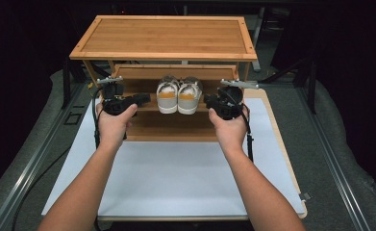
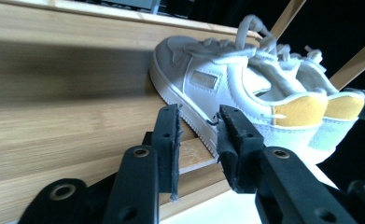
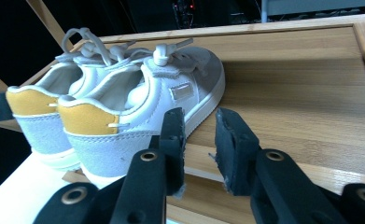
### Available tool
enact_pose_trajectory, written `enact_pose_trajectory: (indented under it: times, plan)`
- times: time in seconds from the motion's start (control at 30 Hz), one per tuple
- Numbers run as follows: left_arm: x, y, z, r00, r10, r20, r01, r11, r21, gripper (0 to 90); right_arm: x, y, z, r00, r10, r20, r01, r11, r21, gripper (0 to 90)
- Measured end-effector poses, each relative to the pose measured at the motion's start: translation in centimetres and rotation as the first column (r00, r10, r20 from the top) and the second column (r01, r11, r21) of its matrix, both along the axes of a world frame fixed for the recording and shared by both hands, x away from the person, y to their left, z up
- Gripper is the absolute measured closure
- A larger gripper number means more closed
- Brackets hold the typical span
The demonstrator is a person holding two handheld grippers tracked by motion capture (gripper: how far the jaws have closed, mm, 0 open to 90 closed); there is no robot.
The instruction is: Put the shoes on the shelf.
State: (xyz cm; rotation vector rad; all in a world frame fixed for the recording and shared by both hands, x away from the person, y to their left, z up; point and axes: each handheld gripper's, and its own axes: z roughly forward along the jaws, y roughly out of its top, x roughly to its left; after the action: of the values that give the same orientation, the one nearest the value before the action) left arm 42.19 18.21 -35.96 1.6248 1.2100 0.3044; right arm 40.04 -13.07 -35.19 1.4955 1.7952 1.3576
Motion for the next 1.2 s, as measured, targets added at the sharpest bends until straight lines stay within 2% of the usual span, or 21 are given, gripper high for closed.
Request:
enact_pose_trajectory:
  times: [0.23,0.4,0.47,0.5,0.6,0.7,0.8,0.87,0.9,0.97,1.2]
  plan:
    - [0.7,-1.1,-0.8,0.9999,-0.006,-0.008,0.006,1.0000,-0.003,80.2,0.4,0.5,-0.4,0.9999,0.001,0.014,-0.001,0.9999,-0.013,82.6]
    - [0.9,-1.4,-0.9,1.0000,0.003,0.004,-0.002,0.9993,-0.036,85.7,1.1,0.9,-1.0,0.9999,0.012,0.008,-0.012,0.9998,-0.013,87.9]
    - [1.0,-1.6,-0.9,0.9999,-0.006,0.011,0.006,0.9994,-0.033,88.5,1.3,1.0,-1.2,0.9997,0.022,0.005,-0.022,0.9997,-0.014,89.1]
    - [1.1,-1.8,-0.9,0.9998,-0.018,0.007,0.018,0.9993,-0.033,89.0,1.3,1.2,-1.2,0.9996,0.026,-0.005,-0.026,0.9995,-0.015,89.5]
    - [1.2,-2.0,-0.8,0.9999,-0.010,0.009,0.010,0.9997,-0.021,89.5,1.6,1.6,-1.5,0.9991,0.041,-0.009,-0.041,0.9991,0.004,90.0]
    - [1.3,-2.0,-0.8,0.9999,-0.013,0.010,0.013,0.9999,-0.007,89.8,1.7,1.9,-1.5,0.9996,0.029,0.003,-0.029,0.9993,-0.022,90.0]
    - [1.3,-2.4,-0.7,0.9999,-0.001,0.013,0.001,1.0000,0.006,90.0,2.0,1.7,-1.5,0.9990,0.043,-0.006,-0.043,0.9991,-0.001,90.0]
    - [1.5,-2.5,-0.7,0.9998,-0.002,0.018,0.002,0.9999,0.014,90.0,2.2,1.7,-1.6,0.9994,0.036,0.003,-0.036,0.9993,0.012,90.0]
    - [1.6,-2.5,-0.7,0.9999,-0.003,0.015,0.002,1.0000,0.004,90.0,2.3,1.7,-1.6,0.9994,0.033,0.005,-0.033,0.9994,0.012,90.0]
    - [1.8,-2.5,-0.7,0.9999,-0.006,0.016,0.006,0.9999,0.010,90.0,2.4,1.7,-1.7,0.9996,0.027,0.005,-0.027,0.9994,0.023,90.0]
    - [2.6,-2.5,-0.6,0.9998,0.001,0.021,-0.001,0.9998,0.019,90.0,2.6,2.0,-1.7,0.9997,0.021,0.011,-0.021,0.9996,0.017,90.0]
